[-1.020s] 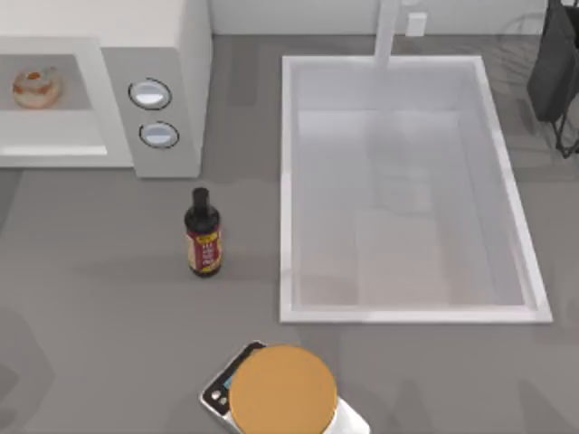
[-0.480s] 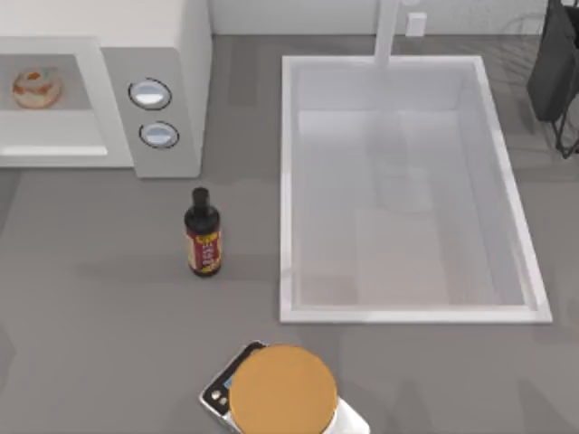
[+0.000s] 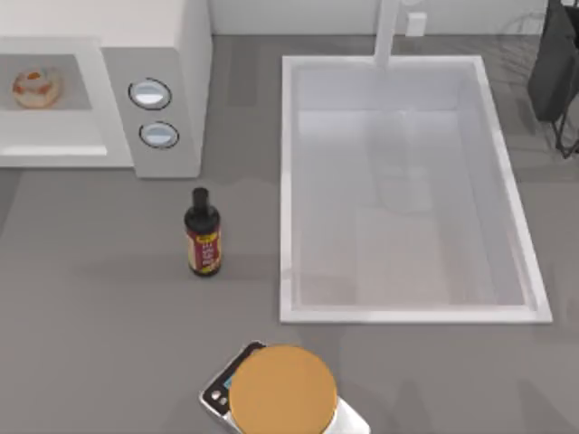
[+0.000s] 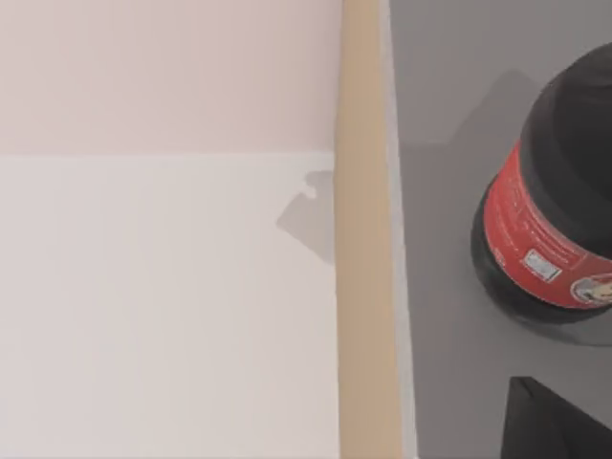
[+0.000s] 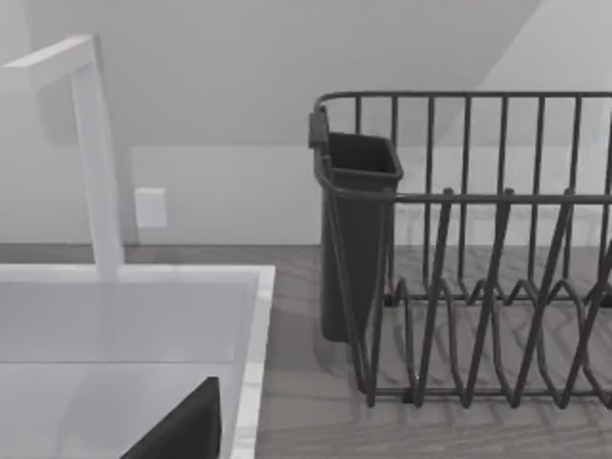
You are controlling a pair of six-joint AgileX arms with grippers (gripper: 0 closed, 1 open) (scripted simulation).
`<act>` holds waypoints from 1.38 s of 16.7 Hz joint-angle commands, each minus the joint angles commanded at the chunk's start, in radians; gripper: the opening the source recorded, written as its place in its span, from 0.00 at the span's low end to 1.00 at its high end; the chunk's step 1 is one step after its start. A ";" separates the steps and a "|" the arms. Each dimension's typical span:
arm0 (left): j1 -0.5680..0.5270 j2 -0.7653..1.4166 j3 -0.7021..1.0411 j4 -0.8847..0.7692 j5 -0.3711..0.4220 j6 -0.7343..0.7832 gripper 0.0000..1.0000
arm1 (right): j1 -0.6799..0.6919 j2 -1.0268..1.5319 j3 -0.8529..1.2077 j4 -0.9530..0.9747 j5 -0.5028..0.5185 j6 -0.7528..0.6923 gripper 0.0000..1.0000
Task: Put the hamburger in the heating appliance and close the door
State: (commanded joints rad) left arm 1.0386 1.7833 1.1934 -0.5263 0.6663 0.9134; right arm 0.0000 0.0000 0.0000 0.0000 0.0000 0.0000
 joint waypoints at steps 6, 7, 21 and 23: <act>0.003 0.057 -0.119 0.167 0.003 0.003 0.00 | 0.000 0.000 0.000 0.000 0.000 0.000 1.00; 0.003 0.057 -0.119 0.167 0.003 0.003 0.00 | 0.000 0.000 0.000 0.000 0.000 0.000 1.00; -0.177 -0.255 -0.481 0.337 -0.086 -0.188 0.00 | 0.000 0.000 0.000 0.000 0.000 0.000 1.00; -0.182 -0.261 -0.492 0.341 -0.088 -0.198 0.00 | 0.000 0.000 0.000 0.000 0.000 0.000 1.00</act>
State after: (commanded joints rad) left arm 0.8564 1.5222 0.7018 -0.1853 0.5779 0.7153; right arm 0.0000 0.0000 0.0000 0.0000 0.0000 0.0000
